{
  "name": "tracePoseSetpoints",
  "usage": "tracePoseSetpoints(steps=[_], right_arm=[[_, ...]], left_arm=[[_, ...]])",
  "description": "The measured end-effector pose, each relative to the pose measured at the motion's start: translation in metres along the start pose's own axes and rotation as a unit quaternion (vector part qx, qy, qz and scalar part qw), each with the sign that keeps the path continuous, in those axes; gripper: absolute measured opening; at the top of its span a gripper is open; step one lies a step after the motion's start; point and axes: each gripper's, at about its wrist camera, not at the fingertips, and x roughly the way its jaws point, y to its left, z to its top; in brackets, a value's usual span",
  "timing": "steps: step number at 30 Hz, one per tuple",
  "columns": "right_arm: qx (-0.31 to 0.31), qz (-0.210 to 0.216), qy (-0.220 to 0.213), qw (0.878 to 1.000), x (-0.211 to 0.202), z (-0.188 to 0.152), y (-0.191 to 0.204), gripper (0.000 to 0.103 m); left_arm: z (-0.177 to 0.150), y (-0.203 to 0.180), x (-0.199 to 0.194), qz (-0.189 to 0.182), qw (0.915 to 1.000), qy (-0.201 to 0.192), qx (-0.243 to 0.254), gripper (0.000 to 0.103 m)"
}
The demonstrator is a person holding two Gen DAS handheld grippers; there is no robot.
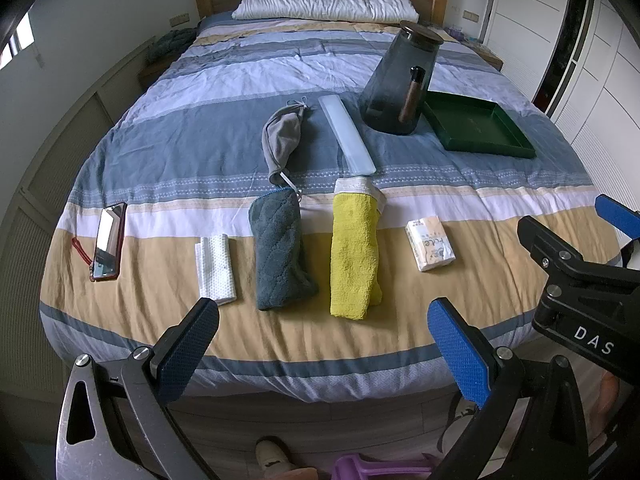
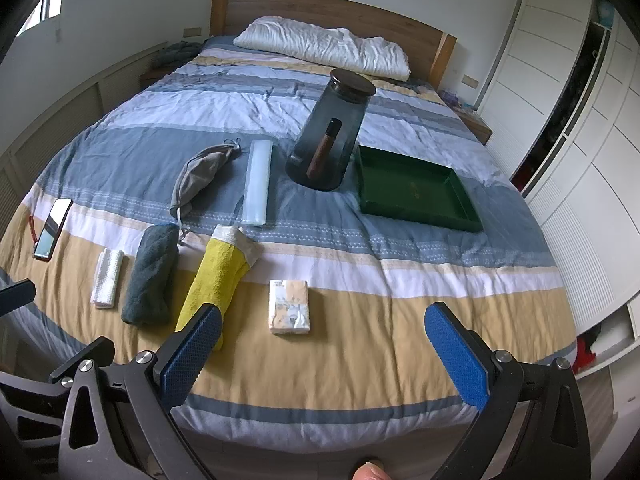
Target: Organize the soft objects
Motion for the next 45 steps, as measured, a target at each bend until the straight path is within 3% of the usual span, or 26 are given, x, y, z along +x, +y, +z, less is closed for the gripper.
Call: tracePoseSetpoints(steps=[45], right_arm=[[0.010, -0.004, 0.008, 1.000, 0.019, 0.006, -0.012, 0.103]], left_arm=[[0.009, -0.016, 0.013, -0.001, 0.9999, 0.009, 0.007, 0.102]])
